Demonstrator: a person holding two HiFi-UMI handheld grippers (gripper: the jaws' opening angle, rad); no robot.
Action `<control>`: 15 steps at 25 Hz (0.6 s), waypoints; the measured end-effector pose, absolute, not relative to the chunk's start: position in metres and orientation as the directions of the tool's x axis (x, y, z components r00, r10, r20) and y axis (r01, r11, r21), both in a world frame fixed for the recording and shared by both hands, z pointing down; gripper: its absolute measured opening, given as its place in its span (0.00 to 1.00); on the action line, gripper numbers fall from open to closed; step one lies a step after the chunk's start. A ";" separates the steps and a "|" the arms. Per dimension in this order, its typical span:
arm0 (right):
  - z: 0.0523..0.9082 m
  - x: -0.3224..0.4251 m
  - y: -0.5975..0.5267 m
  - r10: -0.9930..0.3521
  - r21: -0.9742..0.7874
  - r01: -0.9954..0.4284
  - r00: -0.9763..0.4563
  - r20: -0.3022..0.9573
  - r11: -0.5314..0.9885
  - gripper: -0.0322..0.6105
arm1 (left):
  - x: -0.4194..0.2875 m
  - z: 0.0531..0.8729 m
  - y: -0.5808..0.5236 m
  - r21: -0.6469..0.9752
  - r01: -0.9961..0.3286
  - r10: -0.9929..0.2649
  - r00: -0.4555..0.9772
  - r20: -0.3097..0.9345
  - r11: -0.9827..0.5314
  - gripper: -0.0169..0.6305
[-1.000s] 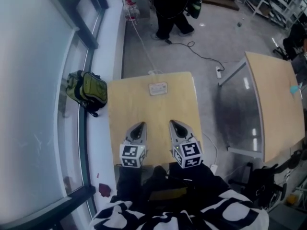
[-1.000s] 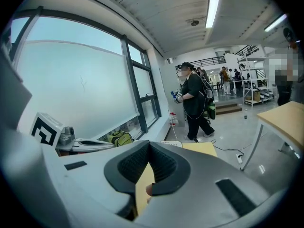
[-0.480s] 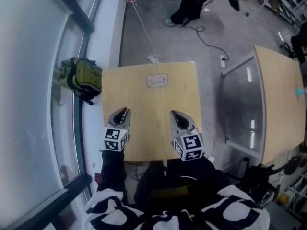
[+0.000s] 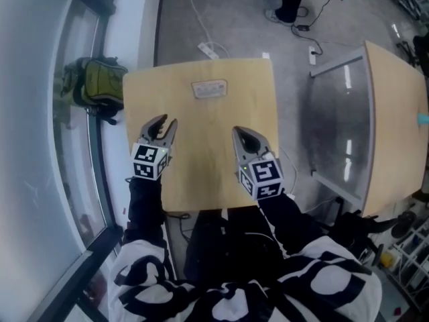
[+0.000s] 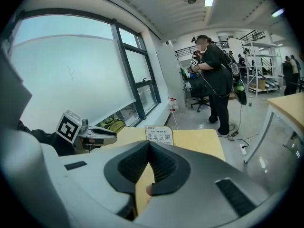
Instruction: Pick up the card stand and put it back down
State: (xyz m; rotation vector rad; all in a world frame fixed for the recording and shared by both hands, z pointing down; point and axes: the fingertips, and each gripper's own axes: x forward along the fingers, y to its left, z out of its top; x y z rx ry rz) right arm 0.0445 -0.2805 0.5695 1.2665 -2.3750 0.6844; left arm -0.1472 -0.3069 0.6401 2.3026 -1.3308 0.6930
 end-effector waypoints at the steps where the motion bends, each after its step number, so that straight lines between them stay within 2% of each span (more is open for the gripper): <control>1: 0.573 0.046 -0.283 -0.662 -0.243 -0.840 -0.534 0.526 0.485 0.08 | -0.143 0.644 -0.310 0.088 -0.872 -0.679 0.434 0.592 -0.481 0.20; 2: 0.576 0.049 -0.287 -0.658 -0.241 -0.839 -0.534 0.531 0.487 0.08 | -0.139 0.647 -0.314 0.092 -0.866 -0.674 0.445 0.590 -0.491 0.21; 10: 0.604 0.064 -0.310 -0.648 -0.246 -0.851 -0.515 0.561 0.463 0.08 | -0.114 0.675 -0.347 0.092 -0.771 -0.580 0.546 0.605 -0.630 0.54; 15: 0.614 0.061 -0.317 -0.637 -0.242 -0.844 -0.524 0.566 0.479 0.08 | -0.094 0.676 -0.376 0.094 -0.731 -0.569 0.599 0.564 -0.676 0.57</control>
